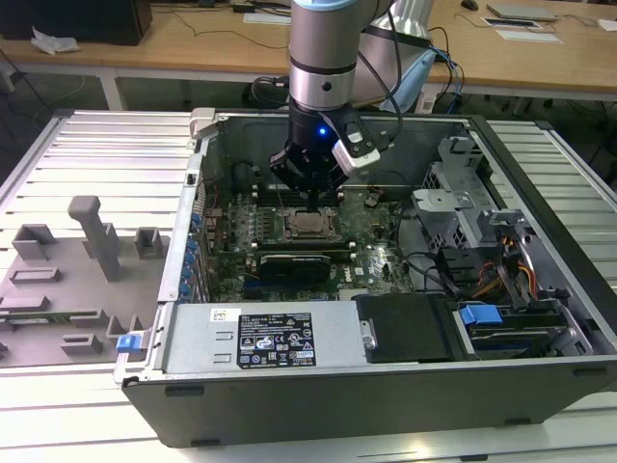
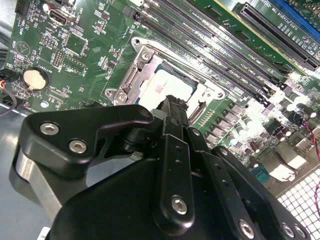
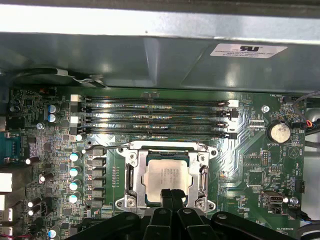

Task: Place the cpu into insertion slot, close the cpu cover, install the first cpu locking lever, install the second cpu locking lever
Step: 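Install the first cpu locking lever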

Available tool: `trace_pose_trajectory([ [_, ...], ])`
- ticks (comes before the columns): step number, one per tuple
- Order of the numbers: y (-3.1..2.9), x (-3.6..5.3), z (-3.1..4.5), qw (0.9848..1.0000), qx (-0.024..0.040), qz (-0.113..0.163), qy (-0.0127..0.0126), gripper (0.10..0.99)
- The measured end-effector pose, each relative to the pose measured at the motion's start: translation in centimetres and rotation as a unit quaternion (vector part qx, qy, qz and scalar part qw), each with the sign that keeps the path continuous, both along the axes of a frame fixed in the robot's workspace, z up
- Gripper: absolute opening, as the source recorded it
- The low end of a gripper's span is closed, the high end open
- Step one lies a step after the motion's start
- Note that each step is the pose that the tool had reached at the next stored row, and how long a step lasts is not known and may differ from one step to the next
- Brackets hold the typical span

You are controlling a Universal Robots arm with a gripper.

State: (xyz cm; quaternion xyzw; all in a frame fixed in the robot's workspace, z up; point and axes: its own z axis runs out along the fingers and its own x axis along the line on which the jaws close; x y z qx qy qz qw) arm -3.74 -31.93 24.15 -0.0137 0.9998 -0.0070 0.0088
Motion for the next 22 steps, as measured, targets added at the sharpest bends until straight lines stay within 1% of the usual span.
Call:
trace_pose_trajectory([
  [8, 0.0, 0.0, 0.0, 1.0, 0.0, 0.0, 0.0, 0.106],
  [11, 0.0, 0.0, 0.31, 1.0, 0.0, 0.0, 0.0, 0.106],
  [13, 0.0, 0.0, 0.79, 1.0, 0.0, 0.0, 0.0, 0.106],
  [17, 0.0, 0.0, 1.51, 1.0, 0.0, 0.0, 0.0, 0.106],
  [19, 0.0, 0.0, 2.26, 1.0, -0.0001, 0.0, 0.0, 0.106],
  [20, 0.0, 0.0, 3.06, 1.0, 0.0, 0.0, 0.0, 0.106],
  [22, 0.0, 0.0, 3.34, 1.0, 0.0, 0.0, 0.0, 0.106],
])
